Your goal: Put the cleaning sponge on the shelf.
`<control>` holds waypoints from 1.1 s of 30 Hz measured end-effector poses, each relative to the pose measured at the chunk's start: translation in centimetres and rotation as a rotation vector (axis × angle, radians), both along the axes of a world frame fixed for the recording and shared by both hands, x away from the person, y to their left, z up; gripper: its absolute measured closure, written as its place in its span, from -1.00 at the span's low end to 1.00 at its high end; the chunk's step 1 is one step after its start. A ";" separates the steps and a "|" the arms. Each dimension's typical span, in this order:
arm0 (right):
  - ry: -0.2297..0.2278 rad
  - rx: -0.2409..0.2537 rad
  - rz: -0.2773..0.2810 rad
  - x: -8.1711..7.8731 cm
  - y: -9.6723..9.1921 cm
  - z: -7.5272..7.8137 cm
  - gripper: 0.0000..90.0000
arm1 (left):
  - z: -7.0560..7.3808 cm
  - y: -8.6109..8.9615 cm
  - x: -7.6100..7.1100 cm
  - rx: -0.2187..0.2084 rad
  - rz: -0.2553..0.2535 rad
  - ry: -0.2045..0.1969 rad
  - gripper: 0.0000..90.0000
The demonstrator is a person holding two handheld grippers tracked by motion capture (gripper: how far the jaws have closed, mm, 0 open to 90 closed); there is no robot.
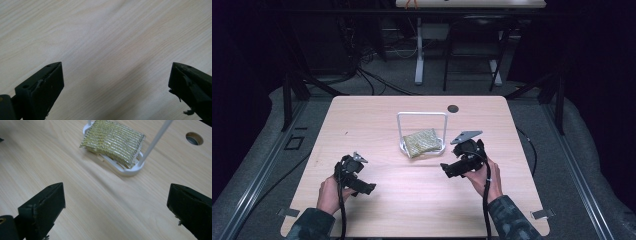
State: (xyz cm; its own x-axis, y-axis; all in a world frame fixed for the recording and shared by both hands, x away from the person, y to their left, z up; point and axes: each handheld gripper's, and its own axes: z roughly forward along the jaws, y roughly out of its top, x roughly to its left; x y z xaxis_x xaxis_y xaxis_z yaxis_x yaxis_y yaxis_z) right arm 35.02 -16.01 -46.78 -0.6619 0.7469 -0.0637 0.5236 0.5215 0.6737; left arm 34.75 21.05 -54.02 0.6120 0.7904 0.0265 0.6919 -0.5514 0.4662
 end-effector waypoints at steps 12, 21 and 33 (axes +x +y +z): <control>0.033 0.022 -0.080 -2.1 -4.5 -1.0 -0.98 | -0.3 -0.5 0.0 0.039 -0.015 0.008 -1.00; 0.070 0.007 -0.128 -3.2 -7.1 -2.7 -0.98 | -0.4 -0.5 0.1 0.086 -0.027 0.000 -1.00; 0.137 -0.003 -0.236 -4.7 -11.0 -5.1 -0.99 | -0.2 -0.3 0.2 0.094 -0.031 -0.012 -1.00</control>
State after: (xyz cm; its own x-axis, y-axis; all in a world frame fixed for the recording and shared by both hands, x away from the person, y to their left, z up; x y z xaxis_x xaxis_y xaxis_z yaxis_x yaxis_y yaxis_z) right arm 30.33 -26.96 -51.90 -0.4720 0.8815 0.0122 0.7173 0.3759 0.5866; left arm 34.94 20.71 -54.25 0.6352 0.7649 0.1070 0.6686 -0.6140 0.4195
